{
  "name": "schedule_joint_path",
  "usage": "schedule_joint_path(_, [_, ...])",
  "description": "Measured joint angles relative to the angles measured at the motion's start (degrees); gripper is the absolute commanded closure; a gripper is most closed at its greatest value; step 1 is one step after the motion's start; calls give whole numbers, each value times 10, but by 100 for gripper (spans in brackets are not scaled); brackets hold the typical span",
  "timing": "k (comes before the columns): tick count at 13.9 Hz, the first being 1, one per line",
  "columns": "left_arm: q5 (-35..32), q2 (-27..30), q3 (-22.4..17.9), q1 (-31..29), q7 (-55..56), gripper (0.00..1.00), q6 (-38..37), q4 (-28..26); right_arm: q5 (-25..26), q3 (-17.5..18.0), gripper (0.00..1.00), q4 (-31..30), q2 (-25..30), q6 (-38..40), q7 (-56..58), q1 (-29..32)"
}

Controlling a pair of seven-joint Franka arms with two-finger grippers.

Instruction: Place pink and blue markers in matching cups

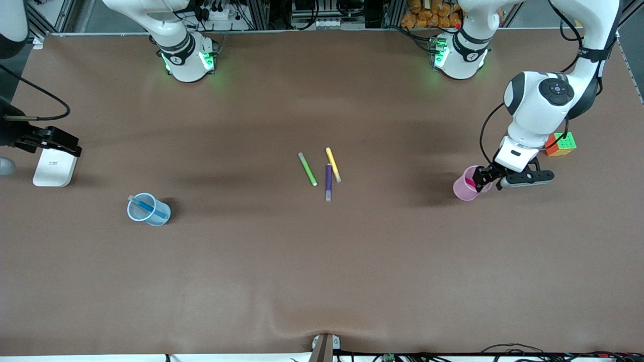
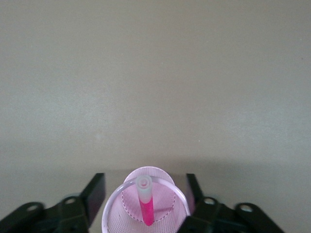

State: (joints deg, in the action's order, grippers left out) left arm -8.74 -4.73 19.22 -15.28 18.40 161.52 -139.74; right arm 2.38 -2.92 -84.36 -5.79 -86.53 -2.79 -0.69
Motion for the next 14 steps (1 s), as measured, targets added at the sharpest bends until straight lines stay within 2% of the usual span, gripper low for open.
schedule_joint_path(4, [0, 12, 5, 0, 0, 0, -132, 60, -3, -5, 0, 4, 12, -1, 1, 0])
schedule_joint_path(8, [0, 38, 10, 1, -3, 0, -284, 148, -40, -13, 0, 5, 43, 1, 1, 1])
schedule_joint_path(14, [2, 57, 11, 1, -32, 0, -483, 276, -46, -14, 0, -25, 75, -6, 1, 1])
